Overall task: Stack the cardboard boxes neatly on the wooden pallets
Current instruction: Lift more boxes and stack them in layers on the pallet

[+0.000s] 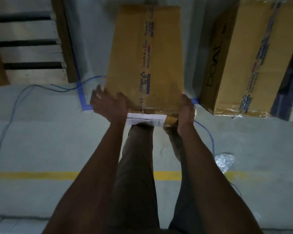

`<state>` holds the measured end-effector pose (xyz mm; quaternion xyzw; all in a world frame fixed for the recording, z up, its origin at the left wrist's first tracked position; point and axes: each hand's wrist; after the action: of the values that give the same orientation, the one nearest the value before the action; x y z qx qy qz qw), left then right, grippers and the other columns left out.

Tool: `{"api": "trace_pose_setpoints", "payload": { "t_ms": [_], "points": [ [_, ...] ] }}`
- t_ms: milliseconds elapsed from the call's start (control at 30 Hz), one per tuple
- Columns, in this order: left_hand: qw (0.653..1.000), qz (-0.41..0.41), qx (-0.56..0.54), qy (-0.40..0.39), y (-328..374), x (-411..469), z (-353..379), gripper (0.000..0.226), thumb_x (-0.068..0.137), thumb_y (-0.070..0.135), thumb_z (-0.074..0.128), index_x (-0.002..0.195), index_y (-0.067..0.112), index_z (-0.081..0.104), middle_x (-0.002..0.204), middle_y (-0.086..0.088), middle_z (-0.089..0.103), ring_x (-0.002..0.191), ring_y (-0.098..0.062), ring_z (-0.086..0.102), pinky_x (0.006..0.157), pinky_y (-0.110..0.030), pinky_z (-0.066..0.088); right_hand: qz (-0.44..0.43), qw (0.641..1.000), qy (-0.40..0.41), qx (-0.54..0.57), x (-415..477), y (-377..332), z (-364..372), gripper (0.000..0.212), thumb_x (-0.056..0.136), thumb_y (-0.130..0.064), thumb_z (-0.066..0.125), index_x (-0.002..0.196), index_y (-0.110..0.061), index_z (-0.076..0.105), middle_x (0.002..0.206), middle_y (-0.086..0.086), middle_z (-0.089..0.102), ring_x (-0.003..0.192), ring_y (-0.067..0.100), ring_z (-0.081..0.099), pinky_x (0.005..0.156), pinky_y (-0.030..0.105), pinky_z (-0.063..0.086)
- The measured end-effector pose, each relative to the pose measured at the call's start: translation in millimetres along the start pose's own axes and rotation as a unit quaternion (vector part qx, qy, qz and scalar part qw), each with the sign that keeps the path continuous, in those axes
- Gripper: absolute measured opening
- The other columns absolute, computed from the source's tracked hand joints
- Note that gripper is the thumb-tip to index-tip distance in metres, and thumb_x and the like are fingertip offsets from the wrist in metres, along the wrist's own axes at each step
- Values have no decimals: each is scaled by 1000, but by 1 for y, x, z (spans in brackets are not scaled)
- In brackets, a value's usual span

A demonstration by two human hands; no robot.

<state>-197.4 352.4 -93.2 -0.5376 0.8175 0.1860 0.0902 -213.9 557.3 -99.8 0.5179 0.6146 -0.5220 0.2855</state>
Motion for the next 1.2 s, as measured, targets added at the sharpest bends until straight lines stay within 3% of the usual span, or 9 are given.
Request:
{"api": "trace_pose_setpoints", "payload": {
  "t_ms": [67,200,533,700,867,933,1000,1100,1200],
  "points": [
    [979,-170,-78,-86,-14,13,-9,71,78,45,66,139,9,55,135,-12,58,125,-32,53,98,-39,43,-20,999,33,1,-8,3,3,30,97,-60,51,117,-39,57,120,-10,60,116,21,57,84,30,44],
    [941,-229,-214,-127,-14,20,-26,37,86,34,66,111,7,72,106,-5,67,96,-25,62,75,-28,40,-59,996,60,-3,-23,-6,14,44,95,-59,56,125,-28,65,115,-8,63,112,19,56,94,35,44],
    [969,11,-233,-87,109,61,-145,31,100,37,52,104,17,75,89,7,61,92,-17,61,73,-23,35,-166,978,102,-78,-113,-143,36,66,90,-73,53,134,-25,62,135,4,64,126,30,55,109,51,42],
    [953,32,-299,-44,142,50,-230,28,84,44,57,80,22,75,78,4,73,79,-19,68,80,-40,57,-194,971,97,-97,-189,-178,25,94,80,-85,50,149,-23,46,151,9,50,134,38,49,110,56,41],
    [949,32,-314,16,120,17,-320,32,92,37,61,108,15,78,91,-4,73,86,-21,64,74,-26,37,-212,966,94,-117,-281,-181,9,89,85,-74,59,144,-9,51,144,14,56,127,38,56,101,44,44],
    [934,21,-352,57,97,3,-342,38,91,44,59,109,16,77,91,2,72,86,-17,64,78,-26,43,-221,964,70,-129,-308,-166,3,85,83,-74,60,139,-10,55,138,13,61,121,36,59,99,44,46],
    [914,12,-391,103,74,-12,-364,42,86,49,59,109,19,78,95,2,76,89,-16,68,89,-34,53,-237,957,60,-156,-332,-150,-2,90,76,-86,54,128,-12,63,124,12,68,111,36,64,95,45,51],
    [890,4,-433,141,40,-41,-395,24,89,37,65,100,20,78,85,7,71,76,-5,62,87,-39,56,-246,943,53,-218,-359,-121,-12,94,75,-91,43,122,-12,64,116,14,68,105,36,65,90,45,52],
    [883,11,-440,163,3,-64,-420,24,84,50,61,91,32,75,86,12,70,90,-16,65,88,-45,54,-245,949,6,-196,-379,-88,-14,92,76,-86,48,132,-12,55,121,12,64,108,36,61,95,52,51]
  ]
}}
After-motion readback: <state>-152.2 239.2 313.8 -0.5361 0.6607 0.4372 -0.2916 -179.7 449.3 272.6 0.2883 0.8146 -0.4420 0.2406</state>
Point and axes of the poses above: each hand's wrist, its own x-axis towards the middle knuckle, its own z-axis out of the palm, y = z × x
